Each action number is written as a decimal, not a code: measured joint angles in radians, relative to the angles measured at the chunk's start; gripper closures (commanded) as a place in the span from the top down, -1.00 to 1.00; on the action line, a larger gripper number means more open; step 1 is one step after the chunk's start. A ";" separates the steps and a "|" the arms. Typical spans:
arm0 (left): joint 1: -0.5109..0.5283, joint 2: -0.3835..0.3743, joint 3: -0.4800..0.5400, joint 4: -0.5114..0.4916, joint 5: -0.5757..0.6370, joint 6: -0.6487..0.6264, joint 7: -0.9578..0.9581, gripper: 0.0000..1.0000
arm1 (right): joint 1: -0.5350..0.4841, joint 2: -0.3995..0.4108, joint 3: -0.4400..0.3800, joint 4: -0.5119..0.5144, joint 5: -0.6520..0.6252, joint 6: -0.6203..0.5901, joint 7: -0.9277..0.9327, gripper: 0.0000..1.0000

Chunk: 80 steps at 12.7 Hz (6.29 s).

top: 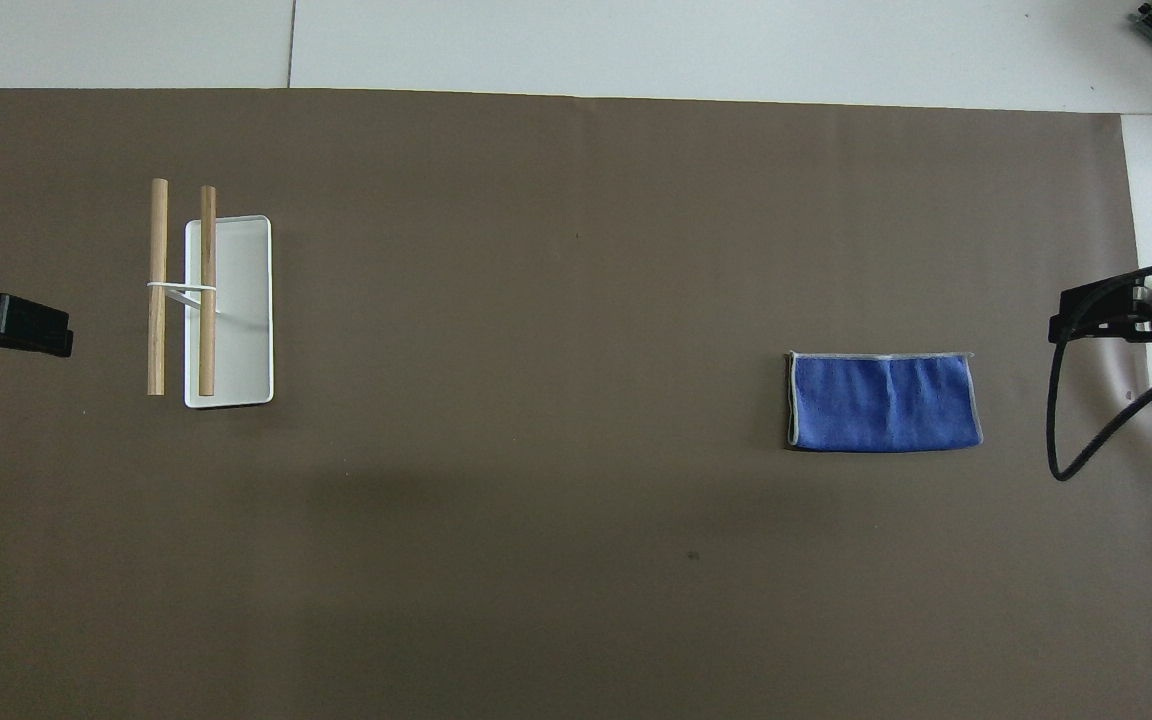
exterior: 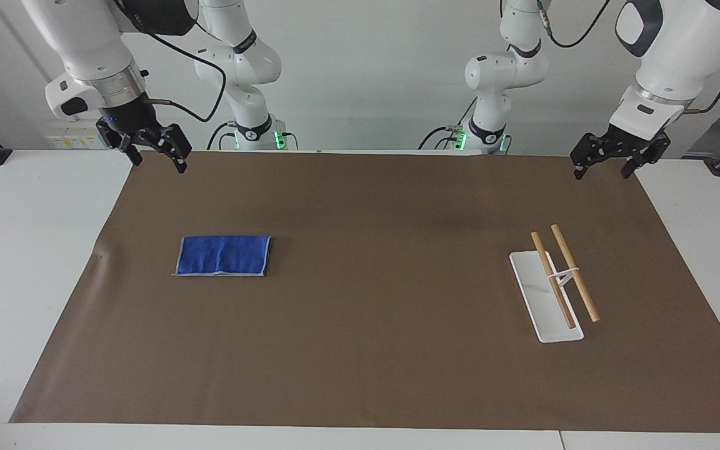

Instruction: Right arm passes towel to left arm to hang

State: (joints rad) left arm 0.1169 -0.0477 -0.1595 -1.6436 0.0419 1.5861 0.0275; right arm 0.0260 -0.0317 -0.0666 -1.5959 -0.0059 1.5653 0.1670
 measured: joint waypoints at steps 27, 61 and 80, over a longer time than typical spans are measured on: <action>0.000 0.000 0.000 0.000 0.000 0.000 -0.119 1.00 | -0.006 0.114 0.002 -0.637 0.000 0.818 -0.201 1.00; -0.007 -0.001 -0.018 -0.001 -0.014 0.001 -0.171 1.00 | 0.099 0.091 0.042 -0.314 0.553 0.443 0.194 -1.00; -0.009 -0.032 -0.379 -0.350 -0.150 0.779 -1.763 1.00 | 0.440 0.201 0.085 -0.301 1.462 0.979 0.845 -1.00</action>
State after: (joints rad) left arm 0.1081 -0.0795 -0.5385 -1.9939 -0.1081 2.3651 -1.7357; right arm 0.4664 0.1691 0.0186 -1.8968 1.4563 2.5439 1.0122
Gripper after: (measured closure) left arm 0.000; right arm 0.943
